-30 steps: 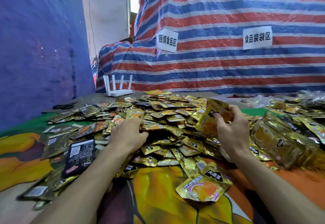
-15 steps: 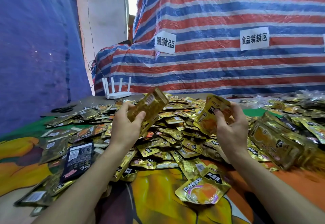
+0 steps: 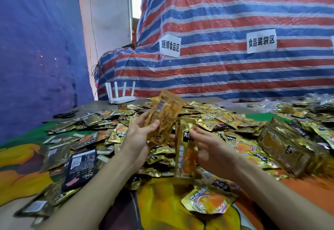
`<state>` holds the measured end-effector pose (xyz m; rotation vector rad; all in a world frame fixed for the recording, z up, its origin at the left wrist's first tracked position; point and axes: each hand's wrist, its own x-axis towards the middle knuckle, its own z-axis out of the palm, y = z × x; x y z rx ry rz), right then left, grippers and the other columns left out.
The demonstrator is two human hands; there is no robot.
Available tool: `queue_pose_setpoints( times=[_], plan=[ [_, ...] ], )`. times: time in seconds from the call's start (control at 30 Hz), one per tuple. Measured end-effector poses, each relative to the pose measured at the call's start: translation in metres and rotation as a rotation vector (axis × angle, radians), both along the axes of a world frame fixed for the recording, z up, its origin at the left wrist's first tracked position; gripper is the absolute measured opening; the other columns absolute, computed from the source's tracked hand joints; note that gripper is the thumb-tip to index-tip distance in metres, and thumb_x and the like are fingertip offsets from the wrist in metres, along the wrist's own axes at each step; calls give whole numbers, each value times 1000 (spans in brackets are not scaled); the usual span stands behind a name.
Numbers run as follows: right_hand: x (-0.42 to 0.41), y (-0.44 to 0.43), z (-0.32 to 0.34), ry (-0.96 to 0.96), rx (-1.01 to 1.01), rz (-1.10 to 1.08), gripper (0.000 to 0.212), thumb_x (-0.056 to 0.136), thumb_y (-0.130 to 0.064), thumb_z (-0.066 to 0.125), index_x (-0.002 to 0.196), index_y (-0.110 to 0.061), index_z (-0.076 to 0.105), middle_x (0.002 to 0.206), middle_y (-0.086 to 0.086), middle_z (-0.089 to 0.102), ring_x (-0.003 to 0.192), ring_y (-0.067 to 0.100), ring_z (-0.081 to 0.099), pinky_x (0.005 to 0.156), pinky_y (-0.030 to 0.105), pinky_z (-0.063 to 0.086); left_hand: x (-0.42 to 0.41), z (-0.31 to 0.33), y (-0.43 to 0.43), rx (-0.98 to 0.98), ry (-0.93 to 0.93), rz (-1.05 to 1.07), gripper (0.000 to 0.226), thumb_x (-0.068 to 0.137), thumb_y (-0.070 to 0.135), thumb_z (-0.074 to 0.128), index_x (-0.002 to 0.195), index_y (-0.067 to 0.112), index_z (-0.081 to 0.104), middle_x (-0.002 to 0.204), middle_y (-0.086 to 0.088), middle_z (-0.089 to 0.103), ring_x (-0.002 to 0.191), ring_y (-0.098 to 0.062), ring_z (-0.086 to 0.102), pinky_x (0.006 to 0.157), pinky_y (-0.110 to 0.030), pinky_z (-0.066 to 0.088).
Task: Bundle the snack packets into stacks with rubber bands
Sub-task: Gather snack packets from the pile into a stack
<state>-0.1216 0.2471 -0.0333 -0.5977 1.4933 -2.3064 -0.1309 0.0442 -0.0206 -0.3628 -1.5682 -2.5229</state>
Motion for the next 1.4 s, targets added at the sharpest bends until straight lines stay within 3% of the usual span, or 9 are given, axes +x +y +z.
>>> queue_pose_setpoints(
  times=[0.23,0.43,0.6,0.7,0.83,0.93,1.13,1.23,1.4],
  plan=[
    [-3,-1,-6,80,-34,27,31,86,-29,70,117,-26,74,123,11,70,102,24,70,79,37,58,3,-1,6,-323,108,82,49,87,-2,68,116,37,68,116,-3,71,91,-12,72,62,-23,57],
    [-8,-2,-3,81,-99,-178,39,92,-26,61,128,-10,62,127,22,66,111,37,66,85,52,58,9,-5,8,-577,148,-36,66,85,-1,71,126,49,55,116,-2,64,96,-12,69,64,-28,60],
    [-4,-8,-1,77,-118,-260,30,87,-22,65,113,-9,65,103,20,74,87,34,74,67,44,61,16,-7,19,-729,234,-44,79,89,7,63,104,82,42,103,32,60,102,20,51,60,-12,53],
    [-3,-14,-2,99,-113,-336,20,96,-18,61,114,-9,62,101,20,72,82,33,73,69,49,61,17,-5,28,-668,257,-25,61,97,-3,43,132,47,46,103,10,67,86,-2,68,60,-20,56],
    [1,-22,1,131,-160,-412,27,100,-10,56,127,-16,57,112,17,71,84,27,73,63,39,59,23,0,46,-515,152,-43,29,99,1,45,107,28,43,102,-16,61,66,0,70,52,-17,54],
    [3,-22,4,157,-196,-394,43,97,-5,59,138,-11,52,125,18,68,103,31,70,80,39,60,27,-14,51,-605,200,-83,41,84,38,62,119,36,41,108,-3,69,93,-21,73,74,-45,62],
    [11,-26,7,180,-222,-158,31,81,-8,63,112,-14,67,103,11,70,86,23,71,61,32,58,25,3,28,-680,288,-94,35,73,-3,77,106,3,67,95,-19,73,83,-29,74,71,-34,61],
    [11,-27,4,176,-212,-78,27,83,-11,65,108,-20,67,99,5,73,83,18,72,61,29,57,29,2,22,-665,243,-137,27,67,5,70,93,-4,68,90,-27,70,78,-37,71,74,-46,60],
    [4,-19,1,309,-114,-109,42,79,-6,70,116,-24,65,112,5,69,101,24,67,73,32,57,29,-5,25,-547,146,-191,28,58,3,61,85,3,70,82,-19,66,73,-29,65,68,-41,55]
  ],
)
